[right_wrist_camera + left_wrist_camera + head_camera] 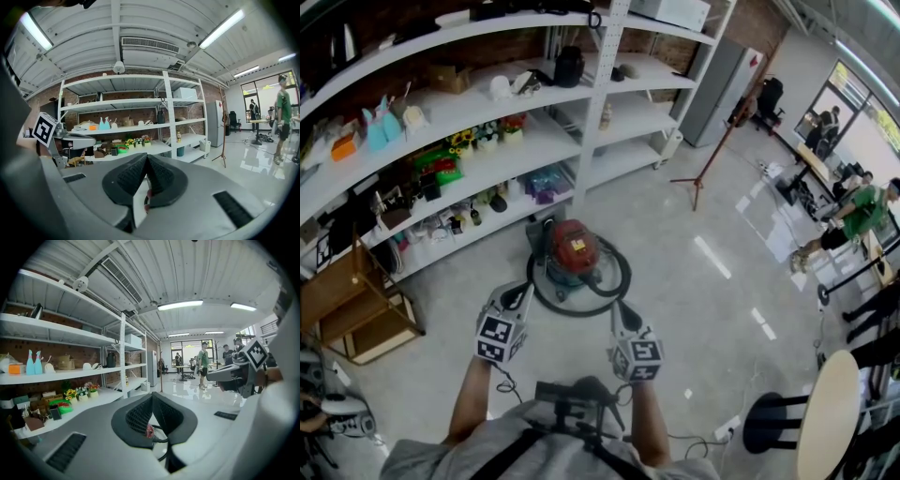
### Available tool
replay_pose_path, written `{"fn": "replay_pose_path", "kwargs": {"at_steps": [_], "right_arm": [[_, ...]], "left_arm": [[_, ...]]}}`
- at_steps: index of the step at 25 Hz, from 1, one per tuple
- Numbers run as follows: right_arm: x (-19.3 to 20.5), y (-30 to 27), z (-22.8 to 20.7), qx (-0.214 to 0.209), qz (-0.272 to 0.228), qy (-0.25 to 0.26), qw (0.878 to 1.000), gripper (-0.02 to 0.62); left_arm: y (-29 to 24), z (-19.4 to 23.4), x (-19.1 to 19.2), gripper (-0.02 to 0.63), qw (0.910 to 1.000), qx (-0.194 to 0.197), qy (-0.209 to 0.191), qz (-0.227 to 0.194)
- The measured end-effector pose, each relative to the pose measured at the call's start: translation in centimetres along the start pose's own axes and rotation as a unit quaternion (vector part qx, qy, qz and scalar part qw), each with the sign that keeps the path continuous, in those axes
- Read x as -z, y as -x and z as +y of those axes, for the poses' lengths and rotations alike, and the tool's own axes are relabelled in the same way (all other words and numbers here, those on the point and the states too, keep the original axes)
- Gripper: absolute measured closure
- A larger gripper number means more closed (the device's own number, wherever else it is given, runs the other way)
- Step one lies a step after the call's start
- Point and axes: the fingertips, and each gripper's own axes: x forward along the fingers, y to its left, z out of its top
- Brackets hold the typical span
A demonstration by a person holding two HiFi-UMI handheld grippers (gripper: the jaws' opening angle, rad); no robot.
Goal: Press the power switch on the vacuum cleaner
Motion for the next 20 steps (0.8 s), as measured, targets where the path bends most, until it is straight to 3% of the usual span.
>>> {"fn": "replay_pose_path", "kwargs": {"at_steps": [9,20], "right_arm": [[0.5,-2.6,-1.1,-0.008,0.008,-0.007,1.0,0.584],[-1.2,-10.3,-6.0,-0.023,0.023,-0.01,0.999,0.584]], "left_arm": [[-2.3,0.9,0.4,0.598,1.0,0.001,0.002,0.009],[-10.2,3.8,-0.8,0.598,0.9996,-0.014,0.013,0.019]]}}
